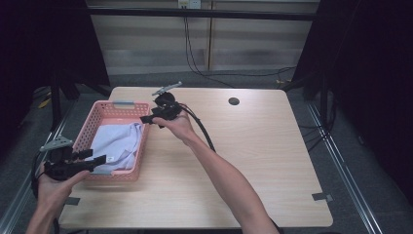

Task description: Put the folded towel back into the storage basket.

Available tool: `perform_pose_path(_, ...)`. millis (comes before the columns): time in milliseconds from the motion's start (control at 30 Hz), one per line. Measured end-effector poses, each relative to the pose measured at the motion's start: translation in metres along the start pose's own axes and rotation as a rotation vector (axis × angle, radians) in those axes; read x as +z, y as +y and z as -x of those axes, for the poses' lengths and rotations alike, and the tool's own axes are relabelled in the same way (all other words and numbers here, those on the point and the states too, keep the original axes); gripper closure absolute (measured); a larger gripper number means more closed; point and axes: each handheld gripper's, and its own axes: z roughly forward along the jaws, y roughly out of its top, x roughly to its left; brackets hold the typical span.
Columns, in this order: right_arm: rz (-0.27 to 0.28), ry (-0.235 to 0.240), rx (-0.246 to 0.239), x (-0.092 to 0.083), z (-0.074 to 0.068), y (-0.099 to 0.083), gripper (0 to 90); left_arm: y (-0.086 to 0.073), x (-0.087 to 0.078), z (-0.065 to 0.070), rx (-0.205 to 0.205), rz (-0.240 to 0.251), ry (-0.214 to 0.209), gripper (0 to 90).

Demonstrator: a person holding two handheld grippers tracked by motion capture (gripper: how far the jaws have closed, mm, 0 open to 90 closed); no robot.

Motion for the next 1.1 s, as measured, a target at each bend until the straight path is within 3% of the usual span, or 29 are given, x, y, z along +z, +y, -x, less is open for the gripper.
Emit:
perform_pose_path(233, 0.047, -0.019, -0.015, -0.066, 0.011, -0.019, 34.9, 0.006, 0.013, 0.036, 0.042, 0.0, -0.055, 32.6)
perform_pose_path(367, 0.074, -0.032, -0.031, -0.098, 0.014, -0.032, 34.6, 0.009, 0.023, 0.056, 0.091, -0.004, -0.066, 28.4)
perform_pose_path(467, 0.087, -0.036, -0.039, -0.12, 0.014, -0.046, 34.6, 0.01, 0.032, 0.074, 0.103, -0.005, -0.066, 29.4)
perform_pose_path(567, 0.117, -0.039, -0.034, -0.144, 0.015, -0.062, 34.7, 0.008, 0.041, 0.09, 0.091, 0.014, -0.057, 30.4)
perform_pose_path(633, 0.127, -0.054, -0.032, -0.16, 0.017, -0.075, 34.8, 0.006, 0.048, 0.099, 0.099, 0.0, -0.054, 31.1)
perform_pose_path(900, 0.114, -0.121, -0.005, -0.219, 0.019, -0.133, 35.0, 0.002, 0.079, 0.134, 0.144, -0.048, -0.115, 31.6)
perform_pose_path(1100, 0.115, -0.17, 0.022, -0.259, 0.015, -0.172, 35.0, -0.002, 0.095, 0.155, 0.136, -0.074, -0.15, 29.7)
